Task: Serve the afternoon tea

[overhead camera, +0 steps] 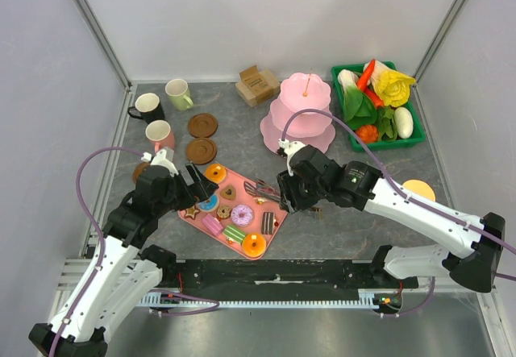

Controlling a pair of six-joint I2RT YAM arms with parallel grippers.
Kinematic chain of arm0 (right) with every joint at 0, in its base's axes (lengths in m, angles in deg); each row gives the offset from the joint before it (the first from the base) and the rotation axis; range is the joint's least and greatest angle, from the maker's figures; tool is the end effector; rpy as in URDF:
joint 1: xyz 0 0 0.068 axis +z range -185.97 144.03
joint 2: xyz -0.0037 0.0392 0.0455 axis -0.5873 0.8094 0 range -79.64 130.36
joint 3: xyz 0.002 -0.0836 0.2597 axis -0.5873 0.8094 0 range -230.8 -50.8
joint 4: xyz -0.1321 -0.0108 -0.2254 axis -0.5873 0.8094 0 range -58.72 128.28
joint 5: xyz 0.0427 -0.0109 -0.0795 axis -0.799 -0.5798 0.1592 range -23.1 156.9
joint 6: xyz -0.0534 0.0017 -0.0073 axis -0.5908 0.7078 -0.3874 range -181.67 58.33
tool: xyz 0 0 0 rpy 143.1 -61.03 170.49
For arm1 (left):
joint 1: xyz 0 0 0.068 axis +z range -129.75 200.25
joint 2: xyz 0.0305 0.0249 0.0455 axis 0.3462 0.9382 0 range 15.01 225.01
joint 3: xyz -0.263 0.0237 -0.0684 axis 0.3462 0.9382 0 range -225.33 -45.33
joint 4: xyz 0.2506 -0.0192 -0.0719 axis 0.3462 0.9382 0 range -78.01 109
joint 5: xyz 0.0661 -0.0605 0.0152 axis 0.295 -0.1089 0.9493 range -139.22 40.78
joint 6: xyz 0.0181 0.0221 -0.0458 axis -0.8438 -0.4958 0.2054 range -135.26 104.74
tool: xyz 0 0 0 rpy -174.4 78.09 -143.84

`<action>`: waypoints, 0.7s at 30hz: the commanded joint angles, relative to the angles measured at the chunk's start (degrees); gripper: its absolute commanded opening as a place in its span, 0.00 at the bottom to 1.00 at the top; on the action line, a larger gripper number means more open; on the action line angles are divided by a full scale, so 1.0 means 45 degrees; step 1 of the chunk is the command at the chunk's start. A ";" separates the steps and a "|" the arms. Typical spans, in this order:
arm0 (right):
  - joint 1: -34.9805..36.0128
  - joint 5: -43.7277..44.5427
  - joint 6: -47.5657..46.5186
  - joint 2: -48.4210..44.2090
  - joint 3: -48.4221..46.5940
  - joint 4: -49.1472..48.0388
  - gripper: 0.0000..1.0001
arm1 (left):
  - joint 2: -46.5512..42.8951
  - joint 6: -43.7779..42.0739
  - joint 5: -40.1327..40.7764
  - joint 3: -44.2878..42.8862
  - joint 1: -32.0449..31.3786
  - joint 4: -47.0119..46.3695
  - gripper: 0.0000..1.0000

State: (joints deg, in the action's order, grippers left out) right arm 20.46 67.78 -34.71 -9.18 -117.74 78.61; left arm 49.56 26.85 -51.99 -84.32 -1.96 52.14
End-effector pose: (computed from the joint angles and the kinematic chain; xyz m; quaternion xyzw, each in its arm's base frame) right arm 0.1382 0.2073 0.3221 -0.2371 0.9119 0.2174 0.2550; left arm 0.1207 -0.0512 0.2780 -0.1428 0.8781 -0.2610 0.3747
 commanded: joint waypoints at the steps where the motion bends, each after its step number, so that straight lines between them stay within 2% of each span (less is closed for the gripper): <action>1: 0.0040 0.0777 0.0160 -0.0266 -0.0262 0.0612 0.52 | -0.0157 -0.0119 -0.0245 0.0069 0.0015 -0.0288 0.99; 10: 0.0040 0.1248 0.1879 -0.0833 0.1202 0.1143 0.54 | -0.0138 -0.0060 -0.0225 0.0166 0.0035 -0.0268 0.99; 21: 0.0059 0.1151 0.2309 0.0261 0.1281 0.0400 0.54 | -0.0235 -0.0002 -0.0343 0.0225 0.0016 -0.0307 0.99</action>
State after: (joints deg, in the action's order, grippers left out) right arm 20.46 72.15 -26.03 -8.74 -111.93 82.85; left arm 49.06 26.87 -52.62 -83.40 -1.96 52.16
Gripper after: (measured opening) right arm 0.547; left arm 0.993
